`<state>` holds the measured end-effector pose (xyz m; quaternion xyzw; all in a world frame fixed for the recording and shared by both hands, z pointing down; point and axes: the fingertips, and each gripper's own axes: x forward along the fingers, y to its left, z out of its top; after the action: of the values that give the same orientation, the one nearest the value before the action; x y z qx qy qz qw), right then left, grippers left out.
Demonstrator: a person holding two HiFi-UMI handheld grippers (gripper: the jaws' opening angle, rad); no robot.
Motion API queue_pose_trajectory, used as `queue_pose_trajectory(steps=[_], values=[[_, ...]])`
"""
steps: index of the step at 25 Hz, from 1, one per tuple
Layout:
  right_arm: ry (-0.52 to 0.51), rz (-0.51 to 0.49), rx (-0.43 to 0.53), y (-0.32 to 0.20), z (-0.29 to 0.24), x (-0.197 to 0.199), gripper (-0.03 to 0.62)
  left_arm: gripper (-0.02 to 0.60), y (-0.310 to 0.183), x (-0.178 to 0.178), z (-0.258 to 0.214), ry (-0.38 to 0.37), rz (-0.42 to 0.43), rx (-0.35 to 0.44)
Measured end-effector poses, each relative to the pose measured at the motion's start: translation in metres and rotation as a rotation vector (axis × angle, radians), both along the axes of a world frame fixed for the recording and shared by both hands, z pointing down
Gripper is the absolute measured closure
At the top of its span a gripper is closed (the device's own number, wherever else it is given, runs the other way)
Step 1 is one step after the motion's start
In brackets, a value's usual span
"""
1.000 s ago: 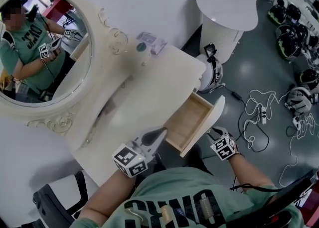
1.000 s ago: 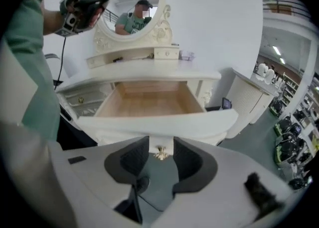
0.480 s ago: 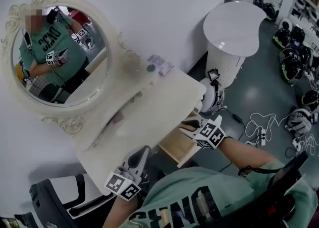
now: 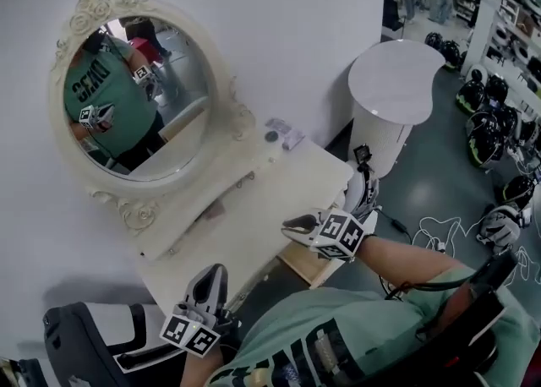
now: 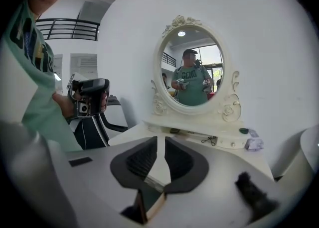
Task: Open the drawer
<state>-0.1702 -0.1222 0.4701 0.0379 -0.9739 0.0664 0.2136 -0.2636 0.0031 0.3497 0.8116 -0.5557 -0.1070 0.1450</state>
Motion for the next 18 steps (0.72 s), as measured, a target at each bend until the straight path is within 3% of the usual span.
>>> queue_pose_trajectory(steps=[5, 9, 12, 15, 18], values=[[-0.108, 0.016, -0.056, 0.025, -0.043, -0.03, 0.561, 0.572, 0.052, -0.046, -0.004, 0.01, -0.078, 0.005], [-0.194, 0.046, -0.094, 0.023, -0.07, -0.03, 0.58, 0.572, 0.073, -0.063, -0.007, -0.004, -0.142, 0.013], [-0.229, 0.006, -0.106, 0.012, -0.084, -0.026, 0.582, 0.572, 0.078, -0.054, -0.014, -0.032, -0.212, 0.043], [-0.215, -0.068, -0.049, -0.007, -0.096, -0.021, 0.583, 0.572, 0.074, -0.033, -0.018, -0.085, -0.302, 0.078], [-0.199, -0.141, -0.016, -0.019, -0.099, -0.007, 0.583, 0.572, 0.063, -0.012, -0.01, -0.051, -0.403, 0.09]])
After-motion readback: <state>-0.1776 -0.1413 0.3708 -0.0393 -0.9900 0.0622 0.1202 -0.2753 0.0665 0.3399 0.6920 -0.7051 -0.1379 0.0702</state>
